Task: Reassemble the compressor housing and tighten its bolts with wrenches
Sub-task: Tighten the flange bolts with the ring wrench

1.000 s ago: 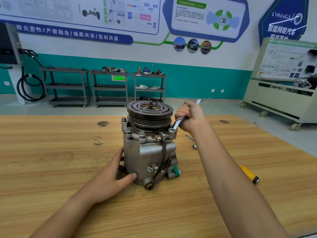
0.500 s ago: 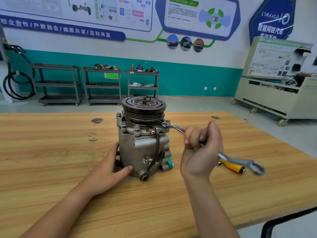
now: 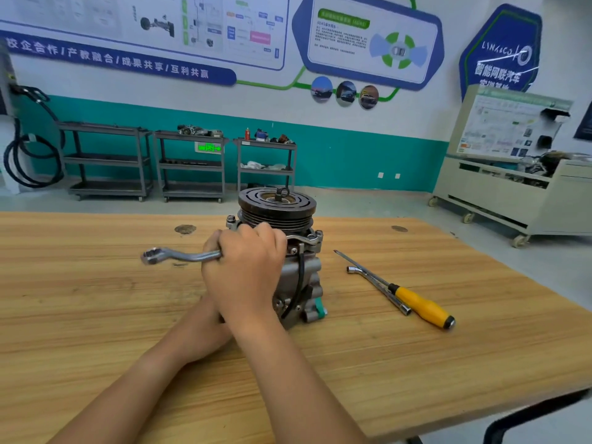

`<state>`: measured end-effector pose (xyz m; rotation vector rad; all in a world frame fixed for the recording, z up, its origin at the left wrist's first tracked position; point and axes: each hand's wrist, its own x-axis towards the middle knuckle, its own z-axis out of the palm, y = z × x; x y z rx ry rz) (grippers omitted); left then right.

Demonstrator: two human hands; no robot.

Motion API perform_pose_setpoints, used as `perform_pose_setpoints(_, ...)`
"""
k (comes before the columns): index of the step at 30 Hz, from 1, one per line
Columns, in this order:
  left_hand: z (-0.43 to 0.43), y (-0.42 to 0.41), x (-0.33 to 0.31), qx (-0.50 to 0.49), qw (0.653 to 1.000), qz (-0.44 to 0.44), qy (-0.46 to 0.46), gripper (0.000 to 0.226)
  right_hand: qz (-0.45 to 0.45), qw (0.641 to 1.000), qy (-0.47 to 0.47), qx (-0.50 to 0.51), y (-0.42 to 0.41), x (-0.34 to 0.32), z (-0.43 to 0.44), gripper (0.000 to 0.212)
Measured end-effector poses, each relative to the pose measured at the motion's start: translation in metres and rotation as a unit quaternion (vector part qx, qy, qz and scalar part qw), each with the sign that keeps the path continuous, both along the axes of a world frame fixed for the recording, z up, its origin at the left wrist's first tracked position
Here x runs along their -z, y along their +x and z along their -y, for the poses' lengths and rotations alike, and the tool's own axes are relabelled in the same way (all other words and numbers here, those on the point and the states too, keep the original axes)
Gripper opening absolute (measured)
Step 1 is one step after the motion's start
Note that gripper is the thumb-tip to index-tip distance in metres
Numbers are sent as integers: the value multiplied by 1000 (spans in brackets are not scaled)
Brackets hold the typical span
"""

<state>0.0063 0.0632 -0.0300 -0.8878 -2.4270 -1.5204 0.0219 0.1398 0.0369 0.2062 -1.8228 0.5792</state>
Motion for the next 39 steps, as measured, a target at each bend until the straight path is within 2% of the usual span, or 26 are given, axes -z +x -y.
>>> perform_pose_setpoints(2,1,-3,3,-5,1000,2,-7,37,10,1000,26,12,0,-5,2,16)
perform_pose_setpoints(4,1,-9,7,-13,1000,12,-23,44,-18,1000,11,-4,9,-11,-7,29)
perform_pose_setpoints(5,2,-12,9,-23,999,22,-36,48,-38,998,-37,-36,15,-18,-14,38)
perform_pose_setpoints(6,3,-15,10,-33,998,36,-47,55,-51,985,-126,-103,24,-27,-21,44)
perform_pose_setpoints(7,5,-18,12,-36,997,51,-50,64,-54,951,-236,-194,35,-37,-30,47)
perform_pose_setpoints(9,6,-21,14,-32,996,55,-62,74,-102,822,-417,-374,57,-58,-52,45)
perform_pose_setpoints(11,7,-21,13,-35,995,51,-76,74,-152,720,-479,-479,66,-75,-78,45)
perform_pose_setpoints(12,7,-21,13,-35,995,54,-74,75,-151,682,-493,-518,64,-83,-89,48)
perform_pose_setpoints(14,7,-20,13,-34,996,54,-65,75,-101,638,-541,-538,46,-93,-111,52)
perform_pose_setpoints(18,7,-19,13,-36,996,56,-55,76,60,575,-651,-492,-9,-90,-141,47)
perform_pose_setpoints(22,8,-20,13,-35,996,56,-60,76,139,492,-704,-493,-44,-77,-157,58)
perform_pose_setpoints(24,8,-21,13,-33,996,65,-55,76,182,467,-701,-507,-56,-74,-158,67)
perform_pose_setpoints(26,8,-21,12,-36,995,68,-60,75,231,455,-690,-513,-66,-74,-155,68)
perform_pose_setpoints(31,9,-21,13,-47,994,68,-76,81,289,450,-675,-509,-80,-74,-146,61)
perform_pose_setpoints(36,8,-19,12,-46,994,65,-81,82,223,378,-729,-525,-77,-48,-156,65)
perform_pose_setpoints(39,7,-20,12,-46,994,65,-81,81,174,378,-744,-523,-70,-43,-161,69)
